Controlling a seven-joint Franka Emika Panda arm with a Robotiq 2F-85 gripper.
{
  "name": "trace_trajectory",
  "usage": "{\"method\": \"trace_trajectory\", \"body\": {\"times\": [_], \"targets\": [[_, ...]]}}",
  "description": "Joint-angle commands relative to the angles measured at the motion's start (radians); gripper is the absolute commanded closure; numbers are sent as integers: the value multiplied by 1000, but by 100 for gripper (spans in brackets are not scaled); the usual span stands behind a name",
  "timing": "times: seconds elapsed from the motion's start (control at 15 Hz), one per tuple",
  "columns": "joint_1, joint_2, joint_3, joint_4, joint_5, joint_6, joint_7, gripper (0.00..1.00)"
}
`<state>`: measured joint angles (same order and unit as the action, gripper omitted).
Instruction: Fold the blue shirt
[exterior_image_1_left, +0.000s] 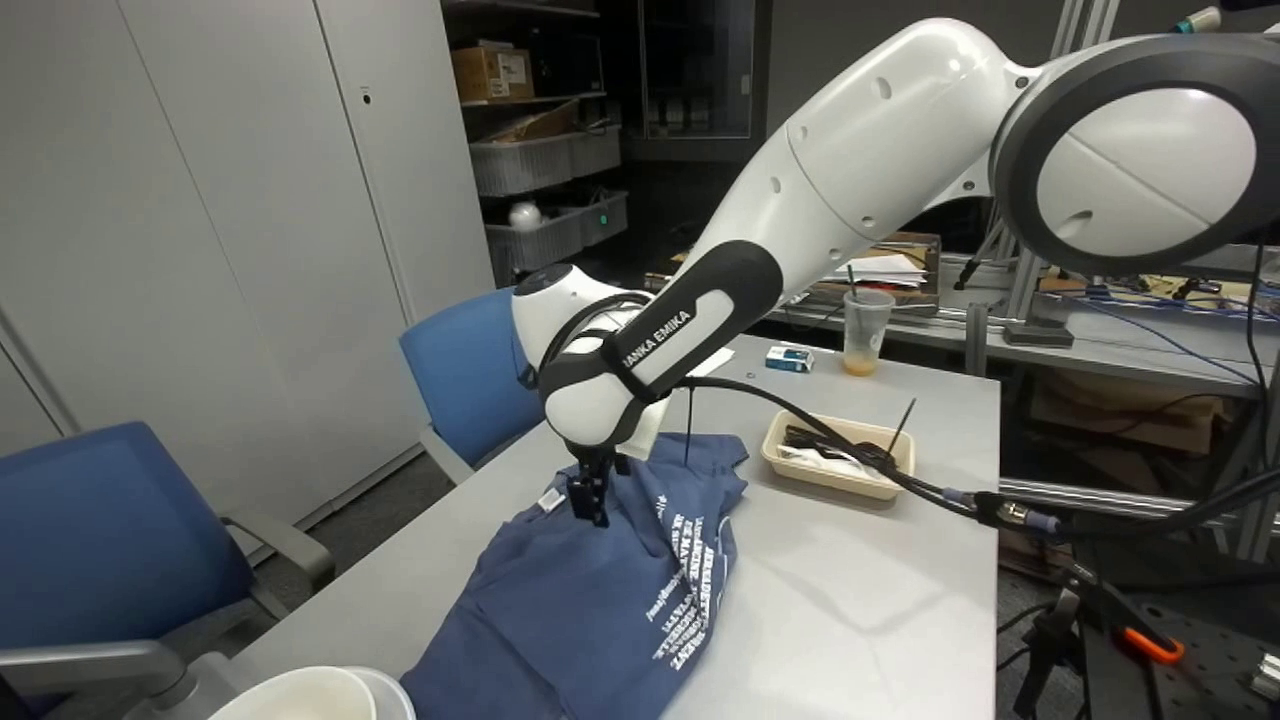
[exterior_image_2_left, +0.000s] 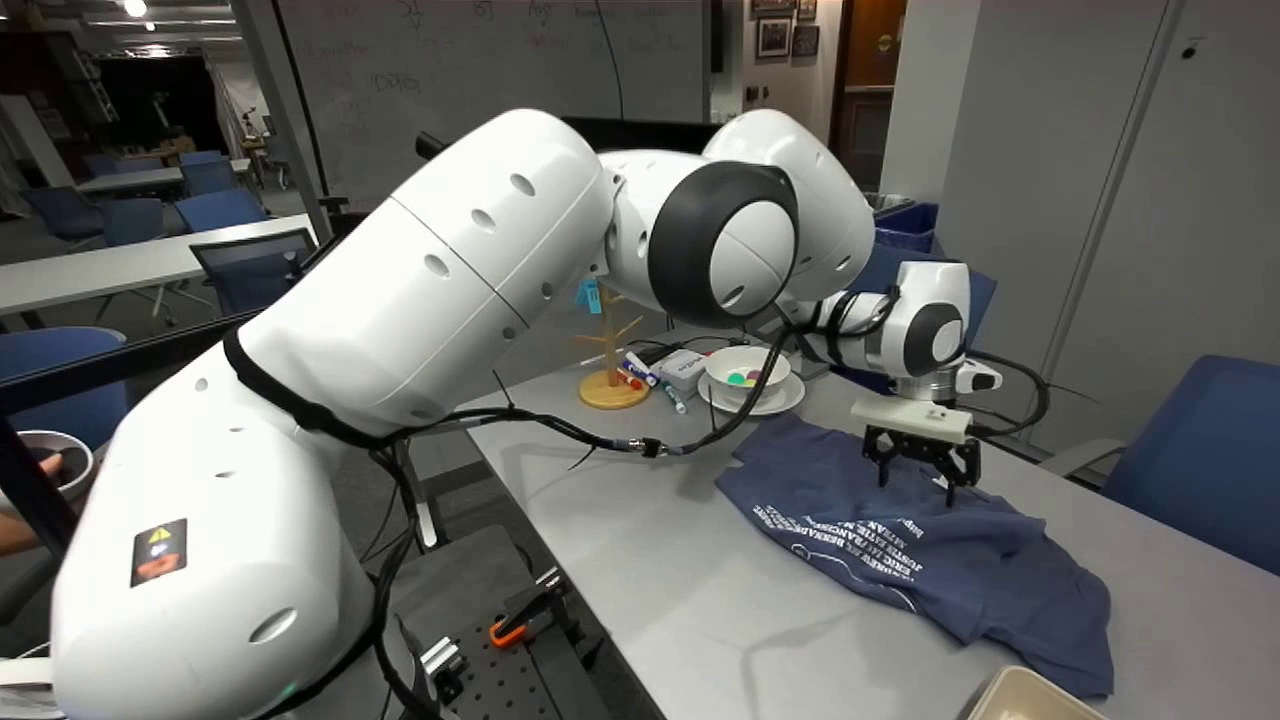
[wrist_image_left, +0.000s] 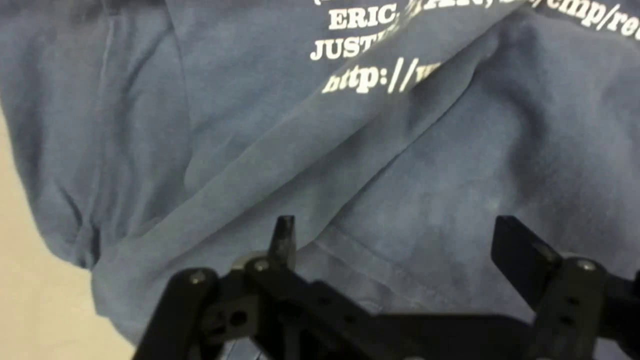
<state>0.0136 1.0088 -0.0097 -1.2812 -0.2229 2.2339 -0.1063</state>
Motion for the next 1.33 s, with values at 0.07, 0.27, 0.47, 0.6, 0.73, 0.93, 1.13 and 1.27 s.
{"method": "trace_trajectory", "body": {"times": [0.07,0.27,0.47,0.6,0.73,0.93,1.13,1.27], "targets": [[-62,64,63,88,76,-160,-190,0],[-59,96,64,125,85,-232,-217,0],[-48,121,59,140,85,-261,-191,0],[-42,124,54,133,90,-234,-152,8],[-37,104,52,115,92,-181,-115,11],[-22,63,40,90,77,-116,-75,10],[-18,46,40,89,79,-65,-55,7],[-11,63,28,103,73,-35,-29,10]]}}
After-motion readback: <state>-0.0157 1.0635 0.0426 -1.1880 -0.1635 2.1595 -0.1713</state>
